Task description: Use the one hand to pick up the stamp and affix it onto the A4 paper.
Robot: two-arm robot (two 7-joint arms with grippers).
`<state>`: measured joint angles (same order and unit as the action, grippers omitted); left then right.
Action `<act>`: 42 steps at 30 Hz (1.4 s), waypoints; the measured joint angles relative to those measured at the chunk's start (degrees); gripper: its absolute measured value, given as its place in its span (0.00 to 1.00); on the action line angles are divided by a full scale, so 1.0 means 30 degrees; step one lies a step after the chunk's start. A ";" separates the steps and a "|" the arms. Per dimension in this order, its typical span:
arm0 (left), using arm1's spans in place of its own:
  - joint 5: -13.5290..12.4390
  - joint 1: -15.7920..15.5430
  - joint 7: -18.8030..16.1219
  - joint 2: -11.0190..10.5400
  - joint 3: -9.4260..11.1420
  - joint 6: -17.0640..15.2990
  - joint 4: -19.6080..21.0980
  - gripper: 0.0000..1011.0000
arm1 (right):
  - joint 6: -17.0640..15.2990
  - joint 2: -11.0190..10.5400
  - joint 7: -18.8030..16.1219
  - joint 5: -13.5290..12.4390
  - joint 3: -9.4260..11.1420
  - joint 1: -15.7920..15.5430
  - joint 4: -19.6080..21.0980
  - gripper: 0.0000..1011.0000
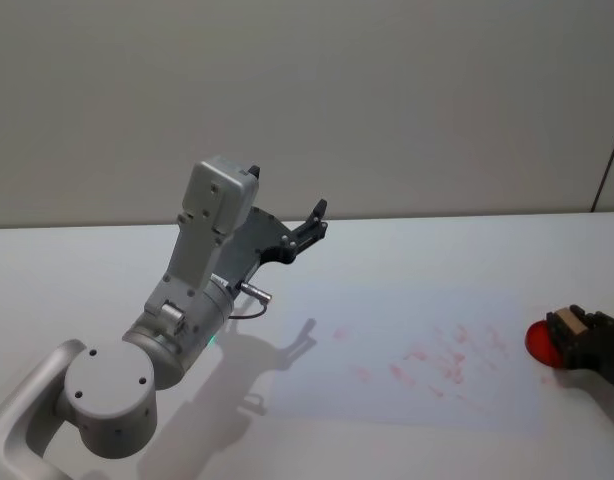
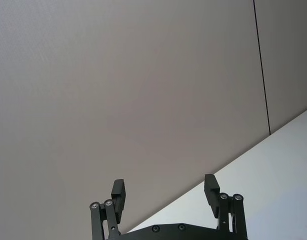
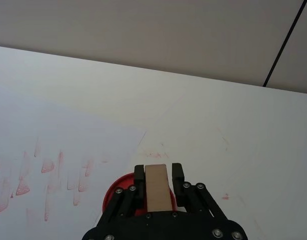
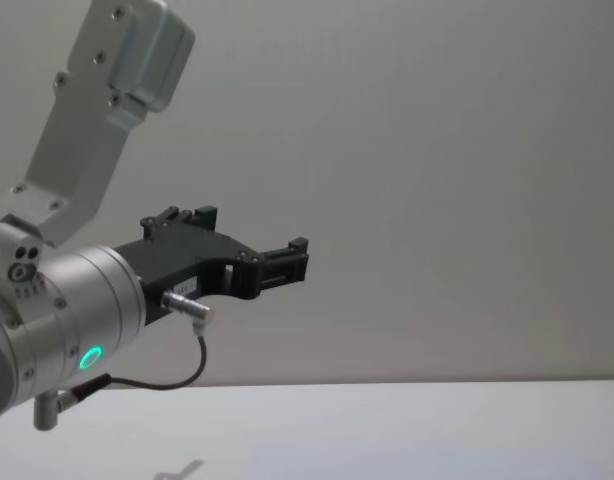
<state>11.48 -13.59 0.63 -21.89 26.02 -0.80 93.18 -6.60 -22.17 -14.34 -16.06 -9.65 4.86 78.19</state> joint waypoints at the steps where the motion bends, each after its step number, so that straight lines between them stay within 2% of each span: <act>1: 0.0000 0.0000 0.0000 0.0000 0.0001 -0.0001 0.0000 0.99 | 0.0000 0.0005 0.0020 -0.0004 0.0001 0.0003 -0.0005 0.34; 4: -0.0001 0.0000 -0.0001 0.0000 0.0002 0.0000 0.0000 0.99 | 0.0002 0.0030 0.0067 -0.0036 0.0001 0.0022 -0.0017 0.25; 6: 0.0000 0.0000 0.0000 0.0000 0.0001 0.0001 0.0000 0.99 | 0.0016 0.0059 0.0088 -0.0088 0.0000 0.0044 -0.0017 0.22; 18: 0.0000 0.0000 0.0000 -0.0001 0.0001 0.0001 0.0000 0.99 | 0.0299 0.0303 -0.0170 -0.0664 -0.0108 0.0225 0.0466 0.22; 26: -0.0001 0.0000 0.0000 -0.0001 0.0002 0.0000 0.0000 0.99 | 0.0567 0.0818 -0.0662 -0.1000 -0.0471 0.0616 0.0929 0.22; 33: -0.0001 0.0000 0.0001 0.0000 0.0001 0.0000 0.0000 0.99 | 0.0833 0.1361 -0.0898 -0.0782 -0.0874 0.1113 0.0690 0.22; 42: 0.0000 0.0000 0.0001 -0.0001 0.0001 0.0000 0.0000 0.99 | 0.1284 0.1974 -0.1064 -0.0054 -0.1348 0.1772 -0.0458 0.22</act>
<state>11.48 -13.59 0.63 -21.90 26.03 -0.80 93.18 -2.75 -16.24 -17.53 -16.23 -13.70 10.18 76.81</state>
